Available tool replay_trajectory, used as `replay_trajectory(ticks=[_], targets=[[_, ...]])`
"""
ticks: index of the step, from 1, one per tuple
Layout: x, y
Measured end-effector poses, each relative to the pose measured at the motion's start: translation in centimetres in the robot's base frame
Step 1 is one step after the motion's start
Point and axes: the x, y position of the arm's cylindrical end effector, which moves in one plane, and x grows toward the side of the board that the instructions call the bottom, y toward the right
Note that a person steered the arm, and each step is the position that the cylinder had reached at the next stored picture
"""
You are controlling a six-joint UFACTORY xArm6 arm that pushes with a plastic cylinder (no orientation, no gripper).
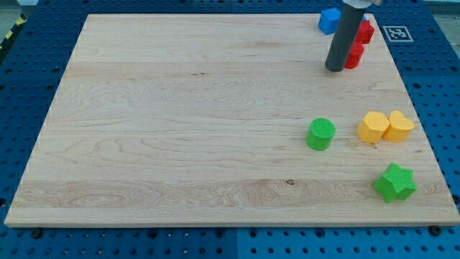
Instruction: Push the red circle into the blue cube
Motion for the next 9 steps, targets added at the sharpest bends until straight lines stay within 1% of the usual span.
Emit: replay_trajectory(ticks=[1,2,3,4,5,6,7,9], targets=[[-2.7,0.2],[-2.1,0.2],[3.8,0.5],[4.1,4.0],[1.1,5.5],[-4.1,5.7],[-4.7,5.7],[-3.4,5.7]])
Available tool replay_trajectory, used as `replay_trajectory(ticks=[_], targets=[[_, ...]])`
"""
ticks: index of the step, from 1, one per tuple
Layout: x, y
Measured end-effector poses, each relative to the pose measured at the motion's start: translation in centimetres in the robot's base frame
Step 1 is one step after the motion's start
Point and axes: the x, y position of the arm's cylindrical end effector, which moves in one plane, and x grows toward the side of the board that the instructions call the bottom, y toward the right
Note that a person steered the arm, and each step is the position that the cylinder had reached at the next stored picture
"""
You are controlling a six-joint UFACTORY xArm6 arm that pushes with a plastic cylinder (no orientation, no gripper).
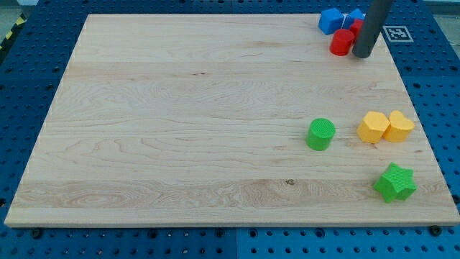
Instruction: Push the red circle into the blue cube
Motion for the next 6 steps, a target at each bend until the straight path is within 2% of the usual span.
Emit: replay_trajectory(ticks=[2,3,6], targets=[[-0.5,-3.8],[-3.4,-4.0],[-1.3,-4.0]])
